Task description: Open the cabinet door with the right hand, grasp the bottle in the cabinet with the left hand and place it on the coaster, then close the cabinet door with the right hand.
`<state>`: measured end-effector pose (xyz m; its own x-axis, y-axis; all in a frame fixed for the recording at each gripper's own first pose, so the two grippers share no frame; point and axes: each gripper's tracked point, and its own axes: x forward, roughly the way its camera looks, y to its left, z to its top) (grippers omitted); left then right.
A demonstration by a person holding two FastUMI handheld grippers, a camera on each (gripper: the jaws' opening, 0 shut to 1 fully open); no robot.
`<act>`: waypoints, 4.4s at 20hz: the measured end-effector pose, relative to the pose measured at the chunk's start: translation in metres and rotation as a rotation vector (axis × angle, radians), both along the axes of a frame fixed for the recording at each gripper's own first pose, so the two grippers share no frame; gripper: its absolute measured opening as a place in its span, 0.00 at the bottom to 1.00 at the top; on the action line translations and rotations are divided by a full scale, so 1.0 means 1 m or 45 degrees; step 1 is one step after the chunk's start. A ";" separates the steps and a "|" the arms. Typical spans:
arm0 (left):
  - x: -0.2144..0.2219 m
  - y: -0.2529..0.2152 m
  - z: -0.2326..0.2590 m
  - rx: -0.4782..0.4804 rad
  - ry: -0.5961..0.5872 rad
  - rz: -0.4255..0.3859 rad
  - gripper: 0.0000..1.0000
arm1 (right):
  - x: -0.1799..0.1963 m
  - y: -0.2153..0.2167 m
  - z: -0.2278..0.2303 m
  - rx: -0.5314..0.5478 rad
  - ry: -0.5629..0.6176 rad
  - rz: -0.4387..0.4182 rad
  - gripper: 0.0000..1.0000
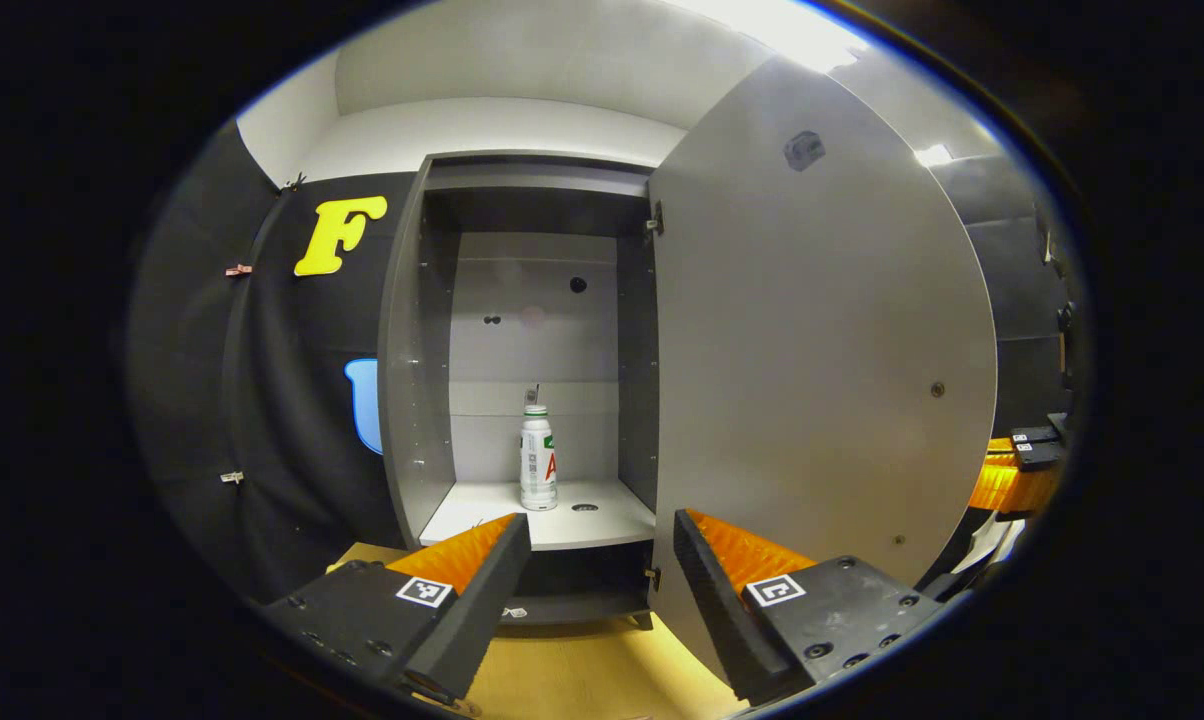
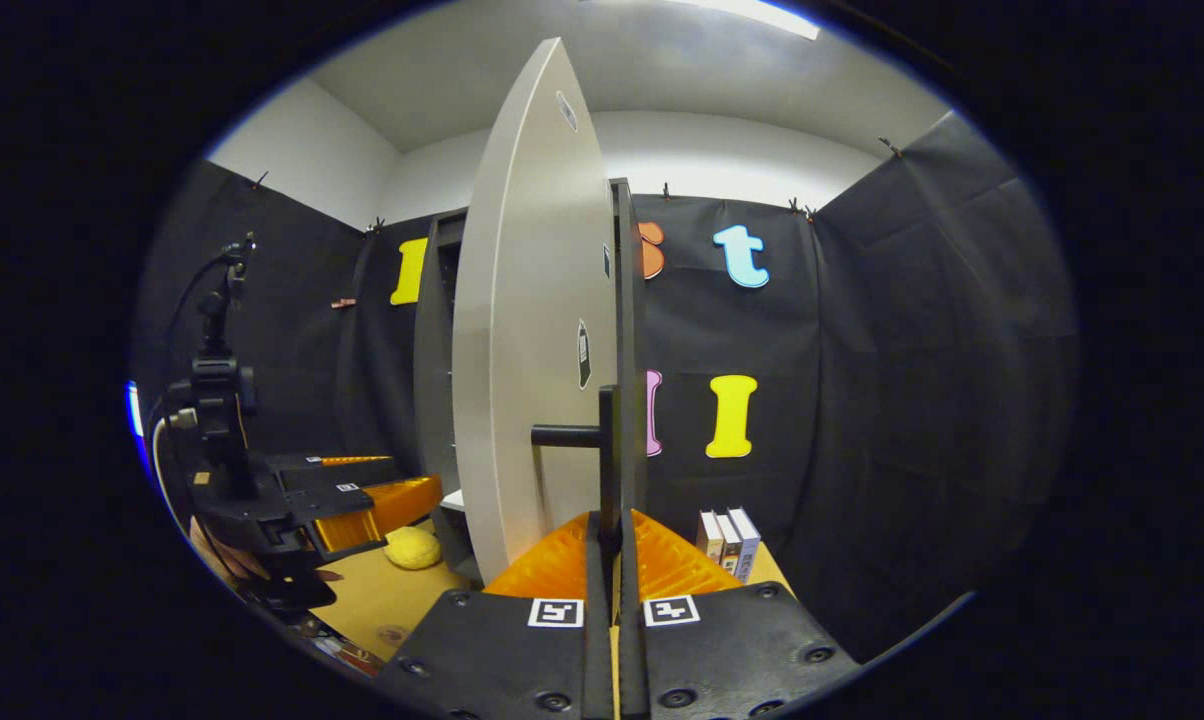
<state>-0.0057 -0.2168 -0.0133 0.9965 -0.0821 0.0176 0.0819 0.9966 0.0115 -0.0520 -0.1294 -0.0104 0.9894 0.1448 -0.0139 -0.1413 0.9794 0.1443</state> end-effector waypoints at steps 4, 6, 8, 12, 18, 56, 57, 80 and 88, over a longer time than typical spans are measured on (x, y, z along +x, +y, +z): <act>0.002 0.001 0.000 0.003 -0.004 0.000 0.91 | -0.007 -0.012 -0.003 -0.052 -0.012 -0.014 0.08; 0.006 0.006 -0.002 -0.007 0.003 0.001 0.91 | -0.023 -0.008 0.001 0.018 0.001 0.016 0.08; 0.013 0.016 -0.003 -0.021 0.007 0.009 0.91 | -0.036 -0.010 0.012 0.091 -0.006 0.012 0.08; 0.048 0.043 -0.003 -0.045 0.010 0.007 0.91 | -0.059 -0.017 0.021 0.063 -0.052 -0.072 0.06; 0.130 0.071 -0.009 0.030 0.035 -0.076 0.91 | -0.063 0.018 0.038 -0.057 -0.161 -0.263 0.06; 0.398 0.087 -0.065 -0.034 0.160 -0.237 0.77 | 0.023 0.075 0.020 -0.216 0.007 -0.585 0.05; 0.388 0.089 -0.062 -0.043 0.155 -0.245 0.77 | 0.023 0.076 0.020 -0.208 0.004 -0.579 0.05; 0.030 0.224 -0.083 -0.046 0.136 0.179 0.77 | -0.016 0.143 -0.014 -0.165 0.053 0.259 0.51; -0.054 0.252 -0.157 -0.034 0.190 0.322 0.78 | -0.015 0.172 -0.038 -0.201 0.004 0.429 0.97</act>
